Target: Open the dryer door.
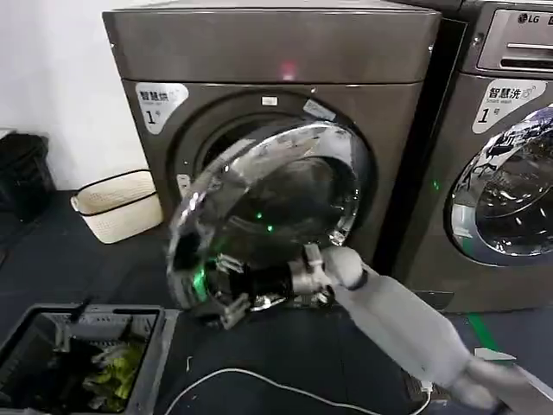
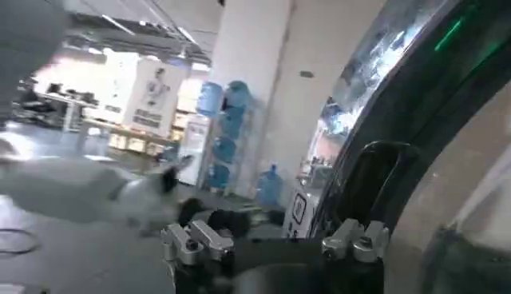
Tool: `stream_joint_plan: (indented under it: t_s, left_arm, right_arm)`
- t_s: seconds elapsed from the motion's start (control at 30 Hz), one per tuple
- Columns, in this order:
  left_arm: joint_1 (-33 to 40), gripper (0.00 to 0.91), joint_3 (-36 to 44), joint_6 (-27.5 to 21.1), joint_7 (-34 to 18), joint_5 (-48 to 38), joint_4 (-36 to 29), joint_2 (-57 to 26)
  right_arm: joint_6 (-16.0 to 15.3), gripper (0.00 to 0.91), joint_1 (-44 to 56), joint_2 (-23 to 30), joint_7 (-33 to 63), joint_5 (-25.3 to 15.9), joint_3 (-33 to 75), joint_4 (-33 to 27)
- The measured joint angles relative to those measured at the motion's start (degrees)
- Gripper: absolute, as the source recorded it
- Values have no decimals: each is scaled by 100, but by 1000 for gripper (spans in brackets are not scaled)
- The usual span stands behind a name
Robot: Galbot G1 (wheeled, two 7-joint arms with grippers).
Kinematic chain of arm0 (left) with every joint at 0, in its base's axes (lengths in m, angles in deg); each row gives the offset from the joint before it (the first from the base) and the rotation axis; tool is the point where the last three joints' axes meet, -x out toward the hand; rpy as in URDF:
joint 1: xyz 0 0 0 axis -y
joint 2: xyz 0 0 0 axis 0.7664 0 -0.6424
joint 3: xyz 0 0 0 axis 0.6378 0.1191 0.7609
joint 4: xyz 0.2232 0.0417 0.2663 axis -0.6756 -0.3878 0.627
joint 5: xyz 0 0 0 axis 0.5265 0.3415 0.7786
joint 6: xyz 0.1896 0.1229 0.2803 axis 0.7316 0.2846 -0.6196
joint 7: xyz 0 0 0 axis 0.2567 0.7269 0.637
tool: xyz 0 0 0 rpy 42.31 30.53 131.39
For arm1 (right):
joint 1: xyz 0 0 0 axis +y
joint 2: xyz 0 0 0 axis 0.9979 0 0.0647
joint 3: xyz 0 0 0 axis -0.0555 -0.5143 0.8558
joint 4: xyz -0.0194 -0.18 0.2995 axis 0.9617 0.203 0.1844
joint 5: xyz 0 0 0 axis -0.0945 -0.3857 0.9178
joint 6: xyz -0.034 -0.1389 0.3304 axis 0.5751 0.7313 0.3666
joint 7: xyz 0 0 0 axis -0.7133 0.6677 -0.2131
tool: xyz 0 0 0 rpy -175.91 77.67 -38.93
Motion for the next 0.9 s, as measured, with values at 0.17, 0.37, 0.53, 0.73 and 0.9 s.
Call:
stream_joint_plan:
  t_s: [0.17,0.37,0.53,0.73,0.9]
  left_arm:
    - [171,907,77,-270,-29,-274,28,-144]
    - [408,907,257,-368,48,-376,154,-424]
    - [700,907,492,-500,121,-410,244,-668]
    - [1008,907,886,-534,121,-373,364,-845]
    - [1319,907,1271,-531,186,-415,519,-966]
  right_arm:
    - [5,907,286,-293,-447,8,294,316]
    - [-29,907,634,-636,-699,71,779,683]
    - [-28,907,1054,-995,-717,120,1437,953]
    - [-40,907,1642,-1415,-708,171,2378,1204]
    - [3,907,2739,-1829,-755,220,3574,1556]
